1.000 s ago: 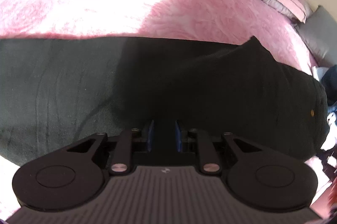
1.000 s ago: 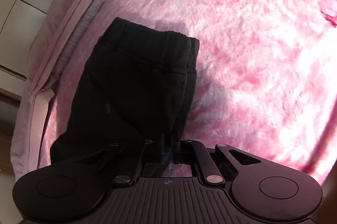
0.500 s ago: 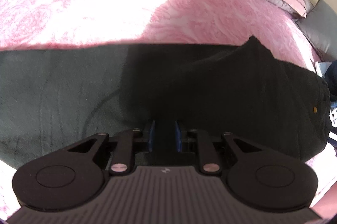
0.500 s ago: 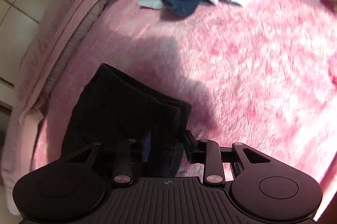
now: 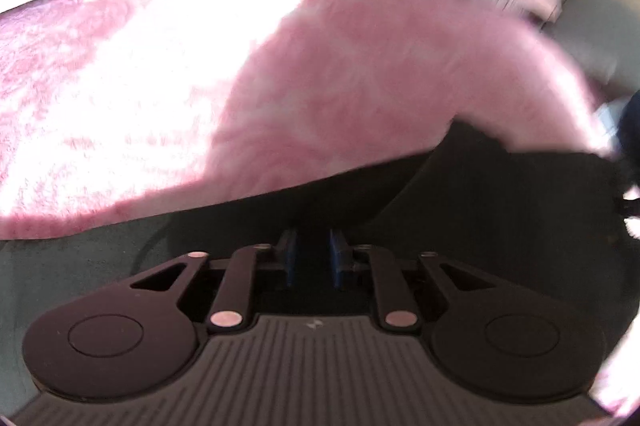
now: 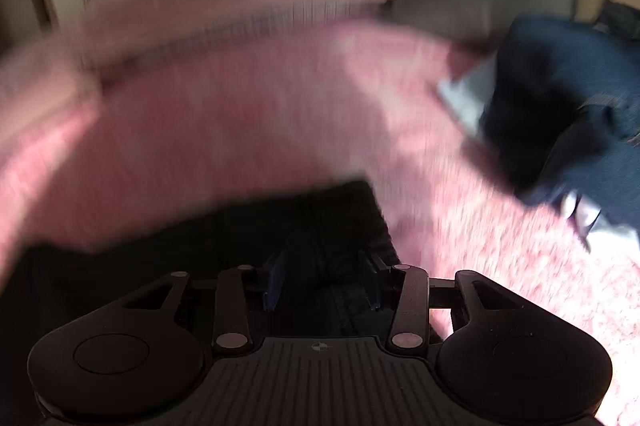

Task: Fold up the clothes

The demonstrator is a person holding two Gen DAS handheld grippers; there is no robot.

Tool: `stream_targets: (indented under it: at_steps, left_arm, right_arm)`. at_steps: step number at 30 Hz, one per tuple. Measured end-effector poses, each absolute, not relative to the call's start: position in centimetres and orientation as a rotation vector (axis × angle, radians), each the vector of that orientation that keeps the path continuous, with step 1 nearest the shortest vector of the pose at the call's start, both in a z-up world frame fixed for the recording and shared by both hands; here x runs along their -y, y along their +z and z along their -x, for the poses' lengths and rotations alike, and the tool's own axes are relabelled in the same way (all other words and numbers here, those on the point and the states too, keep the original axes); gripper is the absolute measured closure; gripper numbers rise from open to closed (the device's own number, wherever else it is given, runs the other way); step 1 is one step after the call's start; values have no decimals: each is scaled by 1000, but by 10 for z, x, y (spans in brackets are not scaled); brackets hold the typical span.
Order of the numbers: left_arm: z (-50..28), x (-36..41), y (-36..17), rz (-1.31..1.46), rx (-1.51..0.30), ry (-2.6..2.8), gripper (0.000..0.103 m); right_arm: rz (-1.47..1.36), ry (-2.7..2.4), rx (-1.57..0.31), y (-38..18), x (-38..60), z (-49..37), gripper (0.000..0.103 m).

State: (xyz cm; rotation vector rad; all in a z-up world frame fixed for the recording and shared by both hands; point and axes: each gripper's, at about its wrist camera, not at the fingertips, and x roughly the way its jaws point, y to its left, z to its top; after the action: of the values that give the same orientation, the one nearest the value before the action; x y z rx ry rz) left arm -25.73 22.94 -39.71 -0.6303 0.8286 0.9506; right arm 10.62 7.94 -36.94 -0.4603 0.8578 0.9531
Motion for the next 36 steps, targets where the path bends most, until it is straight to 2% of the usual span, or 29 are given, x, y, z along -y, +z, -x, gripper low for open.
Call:
stream_targets:
  at_steps: [3,10,15,20,25,27,30,31,32,33,36]
  left_arm:
    - [254,-229,-391,601,-854,926,92]
    - [258,-247,-364,623,-836,793,91]
    - [235,-276,-362,606,-858,663,90]
    - [215,-298,-376,597,-913,530,84]
    - [218,-316,-394,681,-923,410,78]
    - [219,-323,-401,715,-926,362,77]
    - [225,-332,-409,772,-919,306,83]
    - [226,-332,-409,771,-918,288,88]
    - [228,-331,-408,760,-909,287,92]
    - [229,-329,-406,747,-897,290,93]
    - [235,-323,-401,707,-862,300,96]
  right_arm:
    - [555,973,-804,-373,-81,-98,60]
    - [425,1008,-881,-328,-80,-118,60]
    - [551,1234,-872,-311,-119,-102,60]
    - [684,1479,-869,-325,-178,-71,60]
    - [782,1681,-987,-349,-233,-55,60]
    - [812,1744,-1067,-361,-248,-55,60]
    - [831,1796,-1148,-374,-263,-57,60]
    - [836,1805,-1160,-376,-264,-58,61]
    - [842,1815,-1173,-377,-266,-59,73]
    - [863,1829,-1171,-375,-263,-58,93]
    - [911,1830,-1102,-368,-253,-47,98]
